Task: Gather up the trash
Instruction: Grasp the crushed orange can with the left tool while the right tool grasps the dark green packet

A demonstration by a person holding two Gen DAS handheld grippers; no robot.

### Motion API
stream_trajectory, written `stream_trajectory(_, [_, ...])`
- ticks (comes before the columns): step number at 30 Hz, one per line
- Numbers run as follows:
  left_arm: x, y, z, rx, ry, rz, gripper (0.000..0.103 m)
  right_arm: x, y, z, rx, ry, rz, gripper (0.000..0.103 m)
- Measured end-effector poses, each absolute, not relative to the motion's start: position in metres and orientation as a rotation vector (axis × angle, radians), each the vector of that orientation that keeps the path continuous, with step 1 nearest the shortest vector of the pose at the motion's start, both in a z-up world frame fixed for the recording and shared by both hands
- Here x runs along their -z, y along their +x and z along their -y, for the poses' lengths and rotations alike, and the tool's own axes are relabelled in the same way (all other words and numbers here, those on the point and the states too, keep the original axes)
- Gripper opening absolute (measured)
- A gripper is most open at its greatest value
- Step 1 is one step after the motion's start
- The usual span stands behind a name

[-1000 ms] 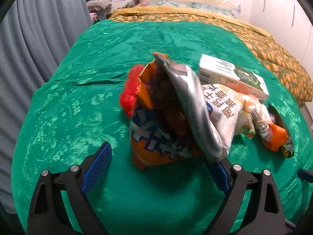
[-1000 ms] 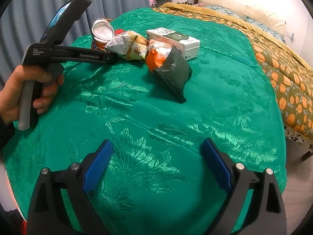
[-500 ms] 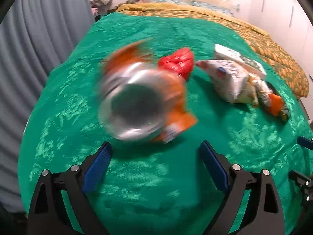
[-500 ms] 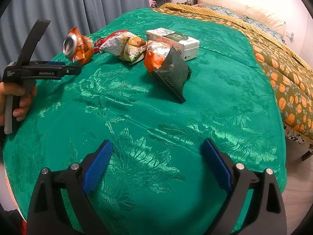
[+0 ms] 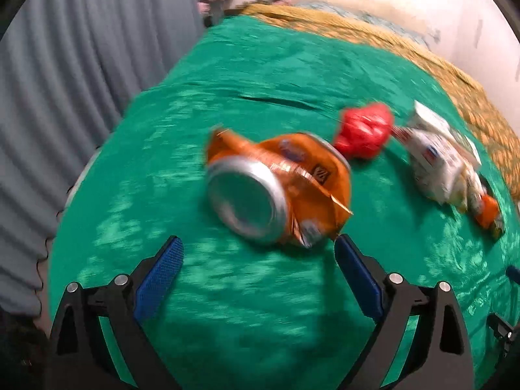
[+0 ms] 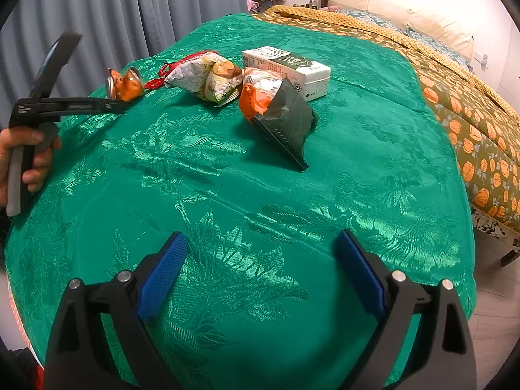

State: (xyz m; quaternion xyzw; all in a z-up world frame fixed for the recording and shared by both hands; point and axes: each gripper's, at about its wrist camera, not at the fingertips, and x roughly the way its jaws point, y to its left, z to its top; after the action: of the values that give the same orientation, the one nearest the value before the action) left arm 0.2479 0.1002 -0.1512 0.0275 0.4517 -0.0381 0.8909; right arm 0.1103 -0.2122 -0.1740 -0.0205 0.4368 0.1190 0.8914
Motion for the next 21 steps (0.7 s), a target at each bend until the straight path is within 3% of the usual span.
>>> stream_trajectory(4, [0.142, 0.240, -0.121, 0.092, -0.010, -0.917, 0.093, 0.174, 0.110, 0.212, -0.246, -0.042, -0.906, 0.091])
stream_trajectory(12, [0.121, 0.241, -0.092, 0.116, -0.017, -0.817, 0.097, 0.174, 0.110, 0.212, -0.244, -0.043, -0.905, 0.091])
stream_trajectory(21, [0.144, 0.304, -0.056, -0.098, 0.125, -0.879, 0.097, 0.174, 0.109, 0.211, -0.242, -0.044, -0.905, 0.091])
